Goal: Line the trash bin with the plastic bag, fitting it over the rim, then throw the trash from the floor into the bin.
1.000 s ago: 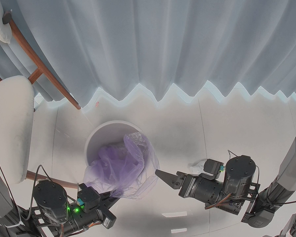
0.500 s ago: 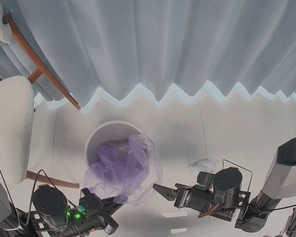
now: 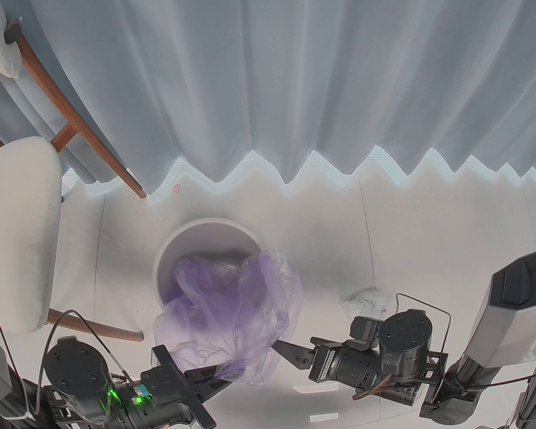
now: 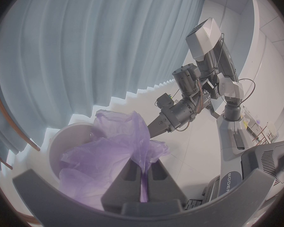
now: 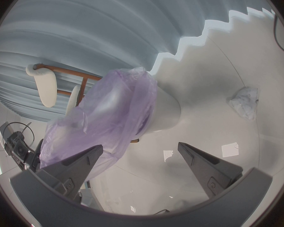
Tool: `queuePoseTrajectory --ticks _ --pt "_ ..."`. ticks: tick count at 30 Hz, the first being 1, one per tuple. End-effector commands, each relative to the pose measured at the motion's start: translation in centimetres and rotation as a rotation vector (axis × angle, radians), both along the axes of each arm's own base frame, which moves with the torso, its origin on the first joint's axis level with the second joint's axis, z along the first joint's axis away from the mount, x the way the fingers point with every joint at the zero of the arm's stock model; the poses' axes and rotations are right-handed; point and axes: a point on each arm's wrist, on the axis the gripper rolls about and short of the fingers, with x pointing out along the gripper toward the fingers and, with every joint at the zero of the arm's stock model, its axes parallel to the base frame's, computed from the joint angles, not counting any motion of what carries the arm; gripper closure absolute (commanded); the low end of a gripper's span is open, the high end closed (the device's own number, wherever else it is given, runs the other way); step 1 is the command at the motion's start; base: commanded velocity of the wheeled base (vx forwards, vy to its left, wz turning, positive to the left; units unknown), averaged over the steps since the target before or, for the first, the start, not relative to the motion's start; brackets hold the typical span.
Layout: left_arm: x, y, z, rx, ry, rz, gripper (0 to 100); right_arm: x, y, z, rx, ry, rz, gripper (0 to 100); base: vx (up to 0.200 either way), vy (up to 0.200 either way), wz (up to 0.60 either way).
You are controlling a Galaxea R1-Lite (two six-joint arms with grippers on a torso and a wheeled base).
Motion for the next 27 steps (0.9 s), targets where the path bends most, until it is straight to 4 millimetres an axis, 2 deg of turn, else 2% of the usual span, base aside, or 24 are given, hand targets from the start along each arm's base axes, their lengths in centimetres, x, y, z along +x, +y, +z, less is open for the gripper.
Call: queuePoseTrajectory --ticks 1,19,20,27 --pt "-0.38 0.24 0.0 0.0 -0.001 -0.014 100 0.22 0.25 0.38 0.034 -0.026 -0.001 0 0.0 0.0 0.0" --pt "-0.4 0.27 0.69 -0.041 -0.041 -0.015 100 1.21 0.35 0.23 0.061 -0.027 -0.033 0 0.0 0.0 0.0" --pt "-0.4 0.27 0.69 -0.041 -0.041 -0.015 100 1.15 0.36 0.21 0.063 -0.021 -0.034 100 0.0 0.0 0.0" --pt "-0.44 0.22 0.65 -0.039 -0.039 -0.021 100 0.86 0.38 0.16 0.083 0.007 -0.035 100 0.0 0.0 0.0"
